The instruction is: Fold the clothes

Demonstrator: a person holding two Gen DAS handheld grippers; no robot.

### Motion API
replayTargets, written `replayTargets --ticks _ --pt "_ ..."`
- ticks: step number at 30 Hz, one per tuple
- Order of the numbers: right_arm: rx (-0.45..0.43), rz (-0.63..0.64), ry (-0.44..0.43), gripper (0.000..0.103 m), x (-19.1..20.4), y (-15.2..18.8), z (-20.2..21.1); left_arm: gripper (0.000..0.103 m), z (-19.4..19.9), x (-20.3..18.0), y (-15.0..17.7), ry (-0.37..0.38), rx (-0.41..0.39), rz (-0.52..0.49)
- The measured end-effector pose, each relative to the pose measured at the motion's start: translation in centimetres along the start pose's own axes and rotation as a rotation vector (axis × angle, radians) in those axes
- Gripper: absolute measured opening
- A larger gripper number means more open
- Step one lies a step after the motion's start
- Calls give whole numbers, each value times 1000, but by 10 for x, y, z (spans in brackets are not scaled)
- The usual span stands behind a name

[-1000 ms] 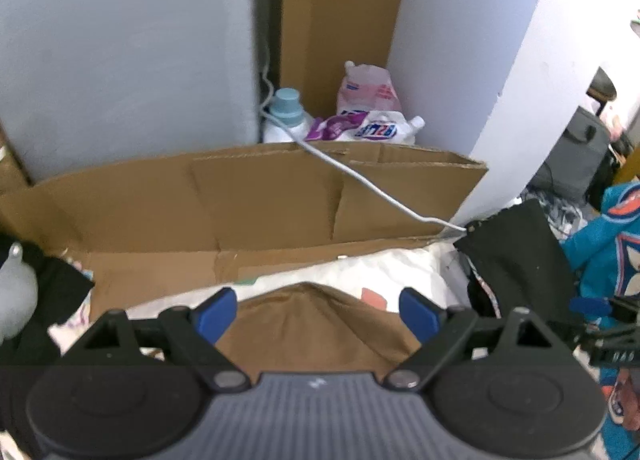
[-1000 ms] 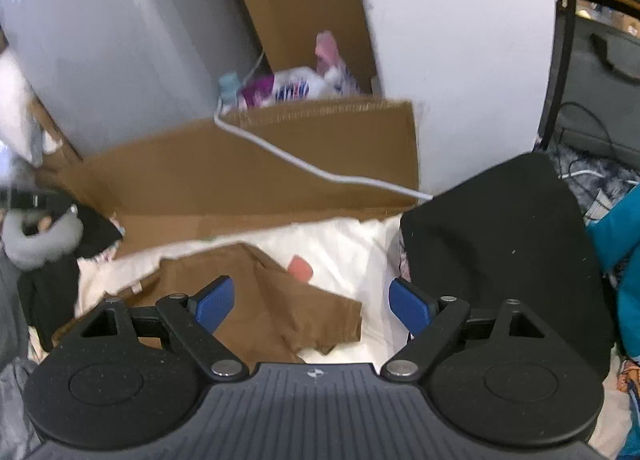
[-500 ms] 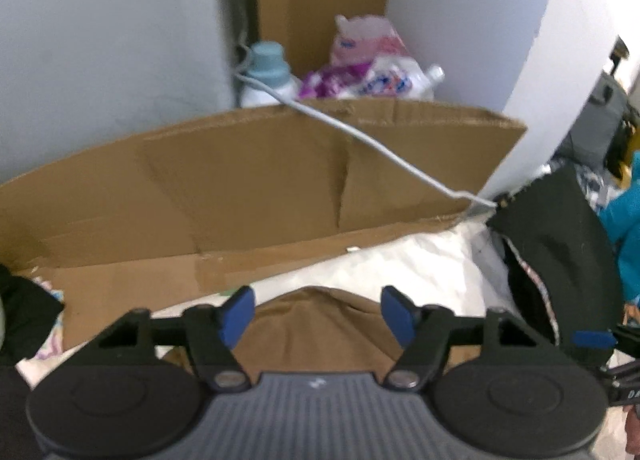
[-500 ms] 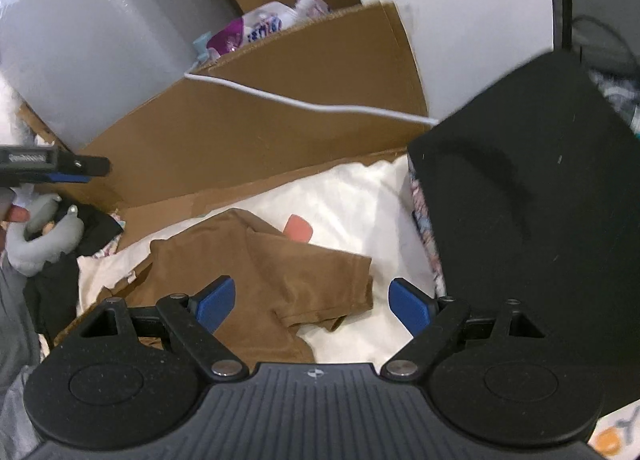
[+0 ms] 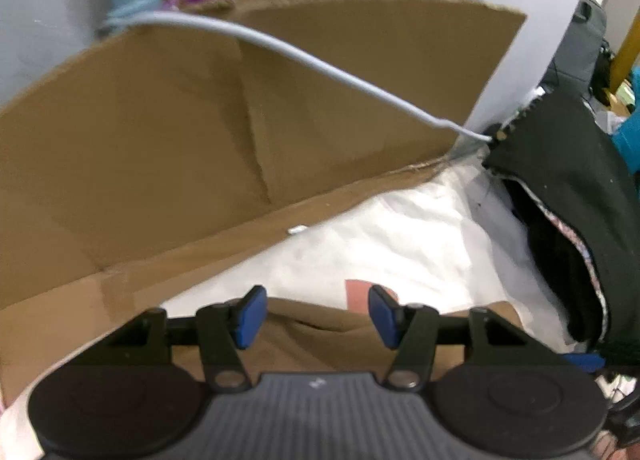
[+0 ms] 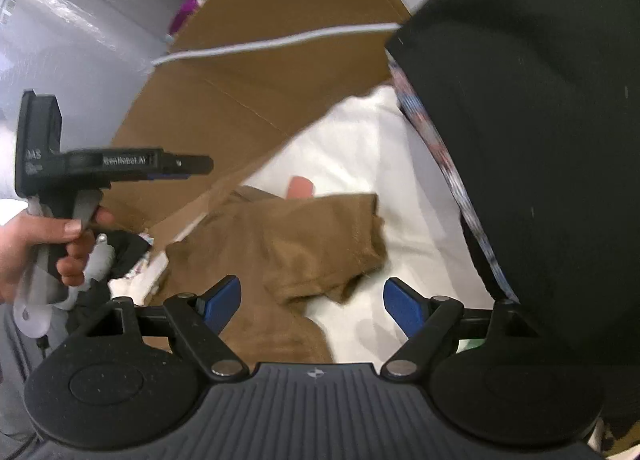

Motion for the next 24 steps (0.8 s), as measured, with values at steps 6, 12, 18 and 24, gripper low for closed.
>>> replayTargets --ticks 6,12,18,24 --pt "-59 -79 -22 75 -15 1 -14 59 -15 -6 5 39 0 81" --pt "-141 -180 10 55 -27 -8 -25 58 -23 -19 2 29 15 10" --pt "-167 -242 37 7 -33 -13 -22 58 -27 -23 -7 22 30 -71" --pt "-142 -264 -57 7 -16 2 -6 60 -30 -31 -14 35 43 -199"
Point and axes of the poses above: each gripper's, at about its wrist camera, not at the fingertips, and z roughly against the way its jaws point, x to its left, y to its underside, the point moved 1 cm from there along -z, roughly the way its jaws point, and after that the axes turned 14 degrees about -y, right-handed, at the moved point
